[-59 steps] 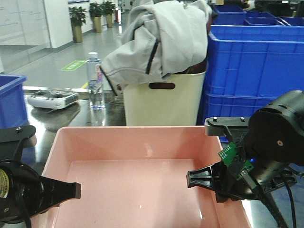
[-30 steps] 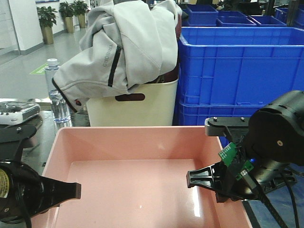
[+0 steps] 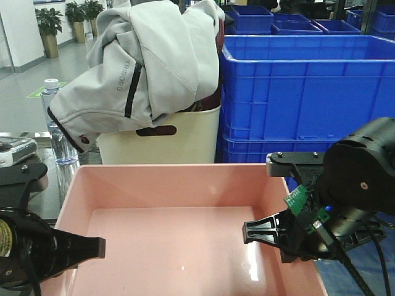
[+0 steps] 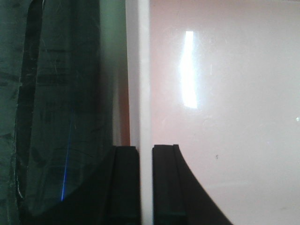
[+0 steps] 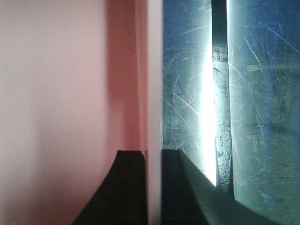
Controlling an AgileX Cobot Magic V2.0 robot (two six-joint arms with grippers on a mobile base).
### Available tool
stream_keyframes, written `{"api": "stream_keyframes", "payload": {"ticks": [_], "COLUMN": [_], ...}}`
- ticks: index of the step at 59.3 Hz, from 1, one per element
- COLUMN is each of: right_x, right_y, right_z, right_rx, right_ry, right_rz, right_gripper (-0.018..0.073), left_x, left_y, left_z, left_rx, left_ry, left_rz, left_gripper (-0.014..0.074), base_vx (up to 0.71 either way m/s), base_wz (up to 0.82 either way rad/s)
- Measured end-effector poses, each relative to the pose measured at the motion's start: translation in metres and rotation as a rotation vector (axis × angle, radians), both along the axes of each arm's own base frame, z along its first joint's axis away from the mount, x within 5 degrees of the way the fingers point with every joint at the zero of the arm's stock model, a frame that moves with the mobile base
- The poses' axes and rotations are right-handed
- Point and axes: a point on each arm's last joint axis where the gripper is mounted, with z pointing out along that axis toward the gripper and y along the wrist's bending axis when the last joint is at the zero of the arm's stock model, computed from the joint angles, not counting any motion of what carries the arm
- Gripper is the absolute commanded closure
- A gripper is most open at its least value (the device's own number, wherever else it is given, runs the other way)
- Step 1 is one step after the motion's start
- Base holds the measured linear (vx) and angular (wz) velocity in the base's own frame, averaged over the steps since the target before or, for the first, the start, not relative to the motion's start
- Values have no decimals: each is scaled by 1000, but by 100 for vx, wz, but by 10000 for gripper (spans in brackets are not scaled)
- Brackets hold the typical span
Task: Grab pink bin and stack on right shelf
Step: 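Lower the pink bin onto the metal shelf and open both grippers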
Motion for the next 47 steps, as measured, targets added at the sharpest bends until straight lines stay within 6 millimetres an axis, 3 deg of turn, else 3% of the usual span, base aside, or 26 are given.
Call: {"api": "stream_keyframes", "payload": {"ticks": [34,41,47], "right_x": [1,9,17], "right_y": [2,6,10], "right_z": [-3,-14,-27], "right_rx": [-6,-10,-21], "right_ry": [8,40,64], "right_rz": [19,21,21], "right_gripper": [566,549,501], "left_x": [0,5,13], "left_y": [0,-1,-4], "left_z": [-2,-10,-19], "left_rx": [39,89,131], "left_ry": [5,37,59], "left_rz": [-35,-39,-44], "left_gripper": [479,436,338], "base_vx": [0,0,0], "base_wz": [0,0,0]}}
